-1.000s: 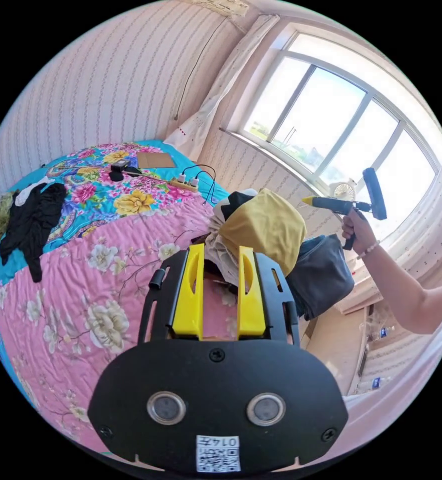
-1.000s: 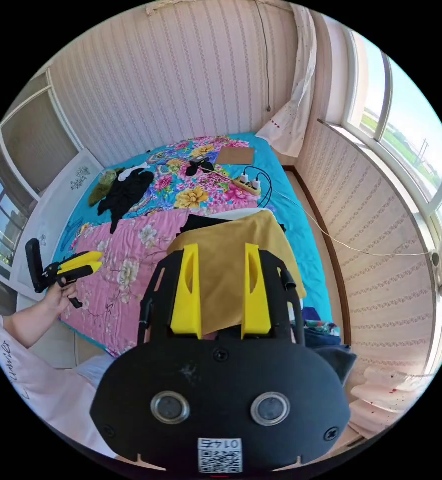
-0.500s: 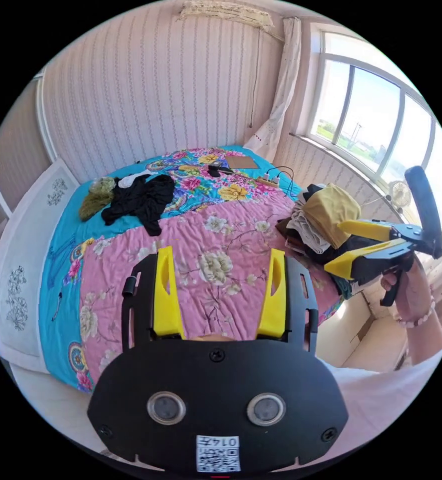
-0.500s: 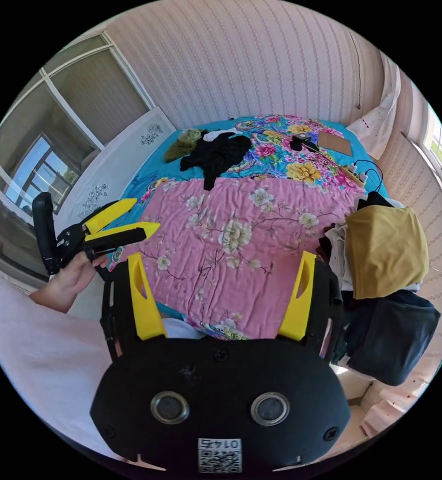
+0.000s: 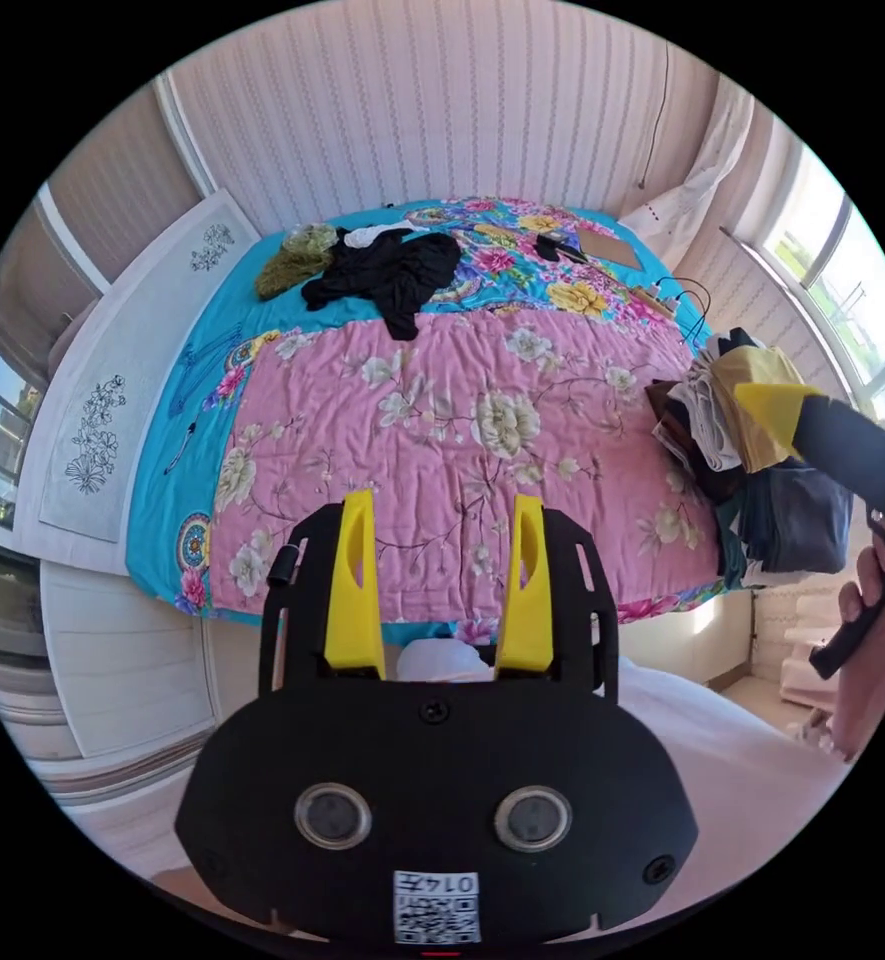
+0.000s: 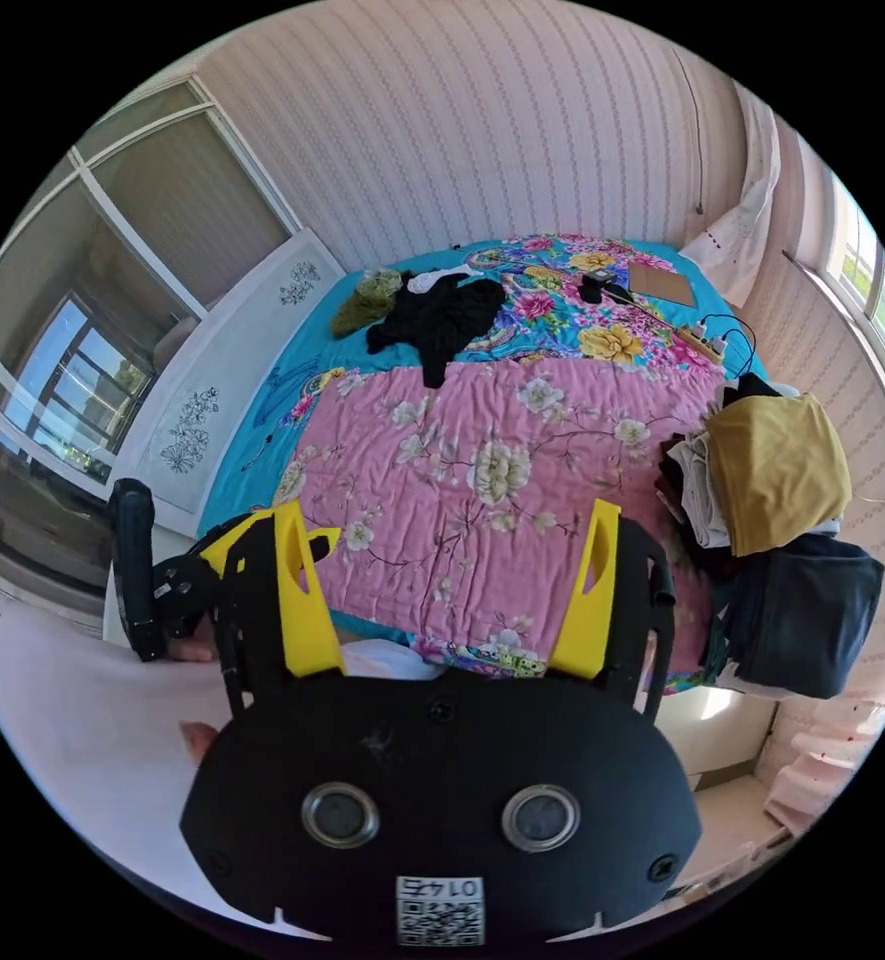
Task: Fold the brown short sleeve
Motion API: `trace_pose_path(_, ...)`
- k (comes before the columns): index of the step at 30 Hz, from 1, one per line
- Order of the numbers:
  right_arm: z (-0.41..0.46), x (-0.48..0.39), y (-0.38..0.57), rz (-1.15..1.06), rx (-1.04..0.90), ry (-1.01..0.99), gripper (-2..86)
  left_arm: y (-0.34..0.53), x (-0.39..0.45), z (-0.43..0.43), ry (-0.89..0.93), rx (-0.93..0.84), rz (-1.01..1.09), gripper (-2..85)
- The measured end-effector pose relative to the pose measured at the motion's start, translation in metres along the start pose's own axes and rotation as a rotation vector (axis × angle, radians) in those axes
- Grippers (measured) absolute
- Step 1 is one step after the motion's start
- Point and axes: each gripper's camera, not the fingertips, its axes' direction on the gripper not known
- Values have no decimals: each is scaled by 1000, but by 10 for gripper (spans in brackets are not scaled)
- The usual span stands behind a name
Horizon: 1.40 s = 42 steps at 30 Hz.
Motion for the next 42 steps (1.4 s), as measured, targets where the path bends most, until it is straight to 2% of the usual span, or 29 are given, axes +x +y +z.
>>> trace_pose_path(2,-1,4,7,54,14,70,302,2,19,2,-105,-58,-3,162)
trace_pose_path(5,6,2,12,82,-25,203,272,5,43,-6,-334,-52,-9,146)
trace_pose_path(7,12,-5,15,77,-62,266,262,8,57,-9,-396,-29,18,146)
trace_pose_path(10,18,-13,18,71,-37,185,251,8,61,-15,-353,-10,35,156)
trace_pose_path(14,24,-38,17,58,-9,228,236,-6,41,-28,-273,-20,-55,160)
trace_pose_path(17,30,-66,14,6,-15,247,212,-15,30,-45,-141,-32,-97,159)
trace_pose_path(23,49,-114,6,-18,-52,329,152,-24,31,-102,-118,136,-57,161)
trace_pose_path(28,48,-124,-5,16,5,148,121,-34,24,-130,-100,209,-87,161)
trace_pose_path(34,42,-140,-12,42,145,316,116,-49,10,-150,-107,231,-107,158)
trace_pose_path(42,44,-152,-19,99,172,351,113,-58,-13,-175,-64,275,-160,156)
